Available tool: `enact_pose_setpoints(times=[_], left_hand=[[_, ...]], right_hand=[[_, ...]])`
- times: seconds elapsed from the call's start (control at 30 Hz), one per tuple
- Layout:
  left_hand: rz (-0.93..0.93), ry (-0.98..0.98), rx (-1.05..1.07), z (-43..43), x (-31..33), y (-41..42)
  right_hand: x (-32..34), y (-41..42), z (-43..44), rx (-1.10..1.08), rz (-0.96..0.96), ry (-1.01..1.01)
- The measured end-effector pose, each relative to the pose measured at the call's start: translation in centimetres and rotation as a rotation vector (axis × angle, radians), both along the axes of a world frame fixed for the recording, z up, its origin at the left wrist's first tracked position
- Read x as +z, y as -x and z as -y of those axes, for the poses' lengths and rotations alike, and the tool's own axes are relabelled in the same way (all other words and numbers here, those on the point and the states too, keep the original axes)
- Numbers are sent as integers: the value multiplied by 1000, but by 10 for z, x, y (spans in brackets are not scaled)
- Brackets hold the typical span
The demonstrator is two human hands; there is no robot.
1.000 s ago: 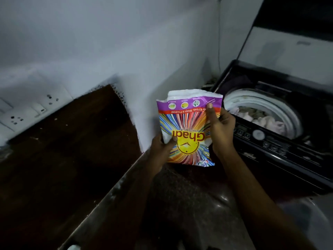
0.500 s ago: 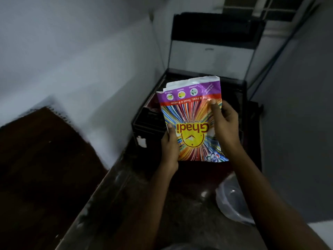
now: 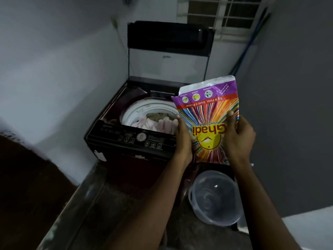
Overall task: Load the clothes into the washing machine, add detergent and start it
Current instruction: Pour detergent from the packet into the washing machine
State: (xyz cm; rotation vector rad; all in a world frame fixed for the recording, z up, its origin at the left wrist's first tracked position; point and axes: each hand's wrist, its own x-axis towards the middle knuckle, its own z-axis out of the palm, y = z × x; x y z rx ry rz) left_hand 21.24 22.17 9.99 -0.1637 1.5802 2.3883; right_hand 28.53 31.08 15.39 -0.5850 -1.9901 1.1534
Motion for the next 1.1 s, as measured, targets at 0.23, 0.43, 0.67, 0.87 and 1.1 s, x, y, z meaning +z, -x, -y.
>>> enact_pose_setpoints(times=[0.23,0.43,0.67,0.87,1.1], left_hand=[[164,-143,-152,-59,-48,25],[385,-309,-201,-90,-69,29],[413,-333,-163,-105,-74,17],[169,-360,-75,-107,-62,24],[299,-255,11,-122,-61,23]], right_hand=[[2,25,-26,-163,233,-198],[-13,44,-46,-207,411,-318],[-21,46,-72,-133,501,-353],[-23,31,-92,-94,455,-308],[-2,38,-94,-48,504,-405]])
